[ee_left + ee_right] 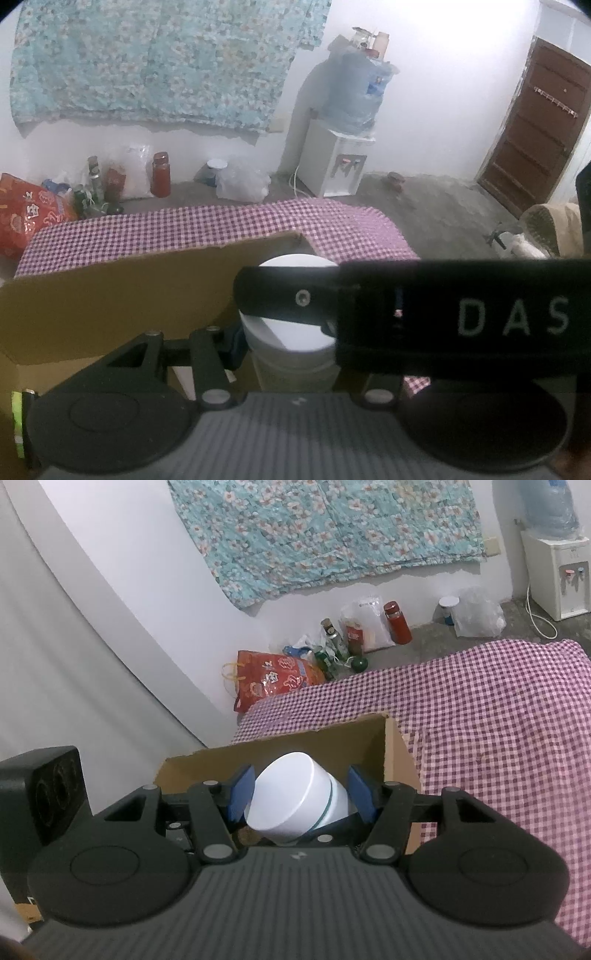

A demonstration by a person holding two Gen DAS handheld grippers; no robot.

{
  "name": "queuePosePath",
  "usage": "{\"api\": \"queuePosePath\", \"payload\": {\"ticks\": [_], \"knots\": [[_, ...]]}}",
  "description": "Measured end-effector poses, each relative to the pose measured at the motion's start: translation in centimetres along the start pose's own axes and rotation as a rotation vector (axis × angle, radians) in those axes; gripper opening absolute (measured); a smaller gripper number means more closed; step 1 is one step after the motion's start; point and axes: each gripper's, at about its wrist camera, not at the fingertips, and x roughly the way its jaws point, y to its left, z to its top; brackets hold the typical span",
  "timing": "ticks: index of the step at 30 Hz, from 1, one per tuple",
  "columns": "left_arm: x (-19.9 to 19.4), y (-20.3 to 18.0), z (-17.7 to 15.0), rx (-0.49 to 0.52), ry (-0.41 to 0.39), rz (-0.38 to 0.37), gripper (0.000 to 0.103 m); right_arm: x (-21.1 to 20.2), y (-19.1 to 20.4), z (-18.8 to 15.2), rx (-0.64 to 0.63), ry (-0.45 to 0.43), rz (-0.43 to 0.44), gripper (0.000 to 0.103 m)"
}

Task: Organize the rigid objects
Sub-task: 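Carry the white bottle into the box and open the right tool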

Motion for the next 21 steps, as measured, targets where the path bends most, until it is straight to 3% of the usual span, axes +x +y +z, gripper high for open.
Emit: {"api": "queuePosePath", "payload": {"ticks": [8, 12, 21], "knots": [[1.4, 0.3, 0.1, 0.001, 0.088, 0.019, 0.054, 1.2, -0.9, -0.4, 0.018, 0.032, -0.006, 0.055], [1.3, 0.3, 0.1, 0.022, 0.087, 0.037, 0.058, 1.3, -1.0, -0.5, 0.022, 0.037, -0.006, 0.056], [-0.4, 0.0, 0.5, 0.038, 0.048, 0.048, 0.078, 0.0, -0.8, -0.6, 0.041, 0.015, -0.021, 0.057]]}}
